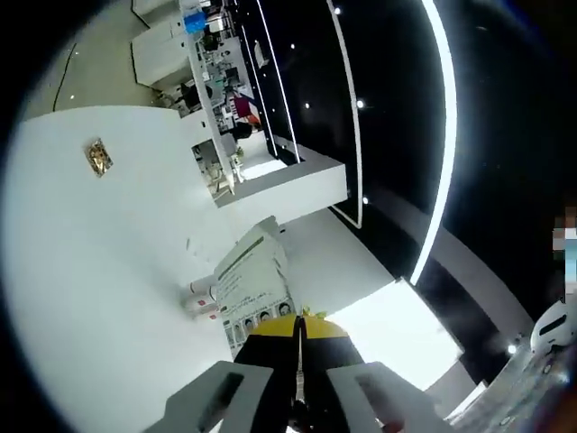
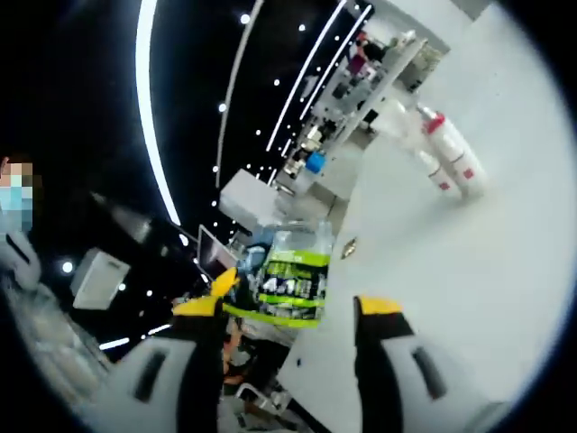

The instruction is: Arrange the skincare products in the storage area until every visible bottle or jar stands upright without overlapping.

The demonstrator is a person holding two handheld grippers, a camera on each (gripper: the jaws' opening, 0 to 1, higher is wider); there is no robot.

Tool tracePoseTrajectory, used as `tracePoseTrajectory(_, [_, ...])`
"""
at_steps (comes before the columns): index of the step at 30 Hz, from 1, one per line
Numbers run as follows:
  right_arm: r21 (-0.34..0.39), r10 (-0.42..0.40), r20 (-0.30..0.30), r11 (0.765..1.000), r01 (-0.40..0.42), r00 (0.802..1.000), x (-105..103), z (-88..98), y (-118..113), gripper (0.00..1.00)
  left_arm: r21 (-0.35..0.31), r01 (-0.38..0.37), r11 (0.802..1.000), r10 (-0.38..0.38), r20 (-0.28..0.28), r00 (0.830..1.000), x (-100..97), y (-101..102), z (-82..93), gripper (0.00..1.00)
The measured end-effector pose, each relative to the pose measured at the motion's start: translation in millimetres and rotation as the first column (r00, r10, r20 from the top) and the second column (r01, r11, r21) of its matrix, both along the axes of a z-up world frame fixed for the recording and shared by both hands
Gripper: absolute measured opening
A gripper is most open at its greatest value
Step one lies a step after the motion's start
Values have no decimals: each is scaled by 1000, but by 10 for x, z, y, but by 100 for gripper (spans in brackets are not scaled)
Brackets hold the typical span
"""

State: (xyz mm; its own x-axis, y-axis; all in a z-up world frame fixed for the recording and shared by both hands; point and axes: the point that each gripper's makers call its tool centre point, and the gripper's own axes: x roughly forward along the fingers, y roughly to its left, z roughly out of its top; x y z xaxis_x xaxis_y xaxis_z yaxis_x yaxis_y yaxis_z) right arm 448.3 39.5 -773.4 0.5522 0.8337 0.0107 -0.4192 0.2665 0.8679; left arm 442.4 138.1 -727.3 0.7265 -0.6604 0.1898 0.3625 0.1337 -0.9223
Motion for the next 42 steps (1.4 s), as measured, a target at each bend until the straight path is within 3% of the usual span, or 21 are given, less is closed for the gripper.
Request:
tracePoseTrajectory(3, [41,30,-53,999,-28,998,25,-19,59,68,-60,45,997,-43,28,999,-96,-68,120,0])
tracePoseTrajectory(5, [60,64,-69,996,-60,996,9,-28,121,68,-103,103,989,-98,59,993,-191,-127,218,0])
tracePoseTrajectory(8, [136,118,-84,985,-106,989,-63,67,223,67,-140,133,981,-124,74,990,-276,-169,292,0])
tracePoseTrajectory(12, [270,186,-100,951,-153,978,-131,245,316,56,-142,188,972,-179,75,981,-400,-244,290,0])
tracePoseTrajectory(13, [281,202,-101,945,-167,974,-143,263,335,52,-157,223,962,-213,81,974,-467,-275,308,0])
tracePoseTrajectory(16, [302,223,-80,934,-190,971,-166,329,350,38,-155,239,958,-231,72,970,-533,-299,274,0])
tracePoseTrajectory(18, [305,218,-91,935,-181,972,-146,328,338,31,-178,235,956,-225,74,972,-561,-256,268,0])
tracePoseTrajectory(21, [302,212,-70,936,-182,975,-150,376,277,12,-173,208,963,-200,63,978,-566,-172,221,0])
tracePoseTrajectory(25, [296,201,-53,939,-177,978,-142,438,221,2,-145,195,970,-194,20,981,-572,-153,82,0])
tracePoseTrajectory(27, [320,212,-59,930,-183,975,-163,495,219,1,-177,193,965,-196,3,981,-571,-148,56,0])
tracePoseTrajectory(29, [286,201,-32,941,-184,979,-173,502,228,1,-181,190,965,-193,3,981,-571,-149,52,1])
tracePoseTrajectory(33, [240,227,-50,948,-208,973,-227,460,313,0,-181,209,961,-214,-9,977,-580,-227,83,25])
tracePoseTrajectory(34, [238,232,-48,947,-215,971,-242,463,333,0,-165,236,958,-240,-7,971,-610,-281,85,27])
tracePoseTrajectory(38, [247,268,-53,937,-248,962,-329,488,440,0,-94,284,954,-287,-16,958,-663,-406,23,23])
tracePoseTrajectory(42, [245,303,-28,926,-287,953,-433,557,528,1,-118,286,951,-292,-38,956,-661,-391,5,6])
